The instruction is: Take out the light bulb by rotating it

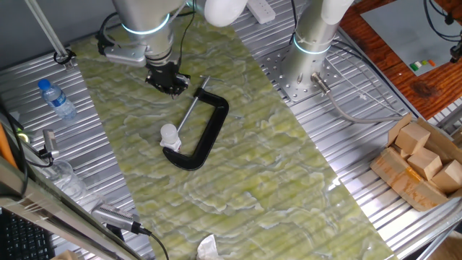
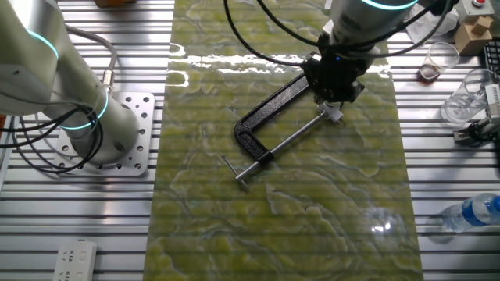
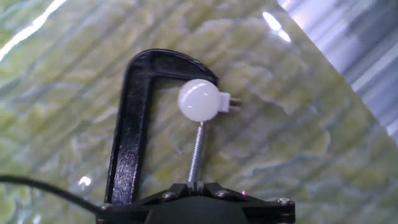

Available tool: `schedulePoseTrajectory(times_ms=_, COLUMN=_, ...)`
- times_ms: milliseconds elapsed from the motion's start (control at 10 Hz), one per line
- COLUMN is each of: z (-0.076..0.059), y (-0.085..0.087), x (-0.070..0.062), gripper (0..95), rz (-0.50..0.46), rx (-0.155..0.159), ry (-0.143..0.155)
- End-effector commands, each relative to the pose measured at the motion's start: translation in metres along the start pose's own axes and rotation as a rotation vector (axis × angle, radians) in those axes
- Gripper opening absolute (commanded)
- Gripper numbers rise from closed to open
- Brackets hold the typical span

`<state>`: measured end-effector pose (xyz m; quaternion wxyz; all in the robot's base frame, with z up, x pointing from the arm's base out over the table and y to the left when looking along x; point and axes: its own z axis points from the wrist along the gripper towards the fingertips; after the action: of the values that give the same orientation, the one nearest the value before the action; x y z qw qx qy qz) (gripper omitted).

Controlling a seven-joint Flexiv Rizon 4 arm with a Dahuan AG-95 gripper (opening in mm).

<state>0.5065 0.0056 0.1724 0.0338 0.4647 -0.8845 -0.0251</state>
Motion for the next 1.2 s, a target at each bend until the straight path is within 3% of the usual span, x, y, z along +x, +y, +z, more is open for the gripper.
schedulePoseTrajectory(times_ms=100, z=0.001, y=-0.004, x=-0.012, gripper=0.0, rz=-0.064, rx=-0.015, ry=0.006)
schedulePoseTrajectory(times_ms=200, z=0.002, y=-0.005, x=-0.015, gripper=0.0, rz=-0.057, rx=-0.014, ry=0.006)
schedulePoseTrajectory(times_ms=600, z=0.016, y=-0.017, x=-0.058, gripper=0.0, rz=-0.011, rx=-0.014, ry=0.000)
schedulePoseTrajectory(times_ms=900, z=0.015, y=-0.020, x=-0.073, gripper=0.0, rz=-0.004, rx=-0.016, ry=-0.003)
schedulePoseTrajectory(times_ms=1100, z=0.016, y=-0.019, x=-0.075, gripper=0.0, rz=-0.079, rx=-0.015, ry=0.002)
schedulePoseTrajectory(times_ms=1200, z=0.017, y=-0.017, x=-0.076, gripper=19.0, rz=-0.111, rx=-0.017, ry=-0.001)
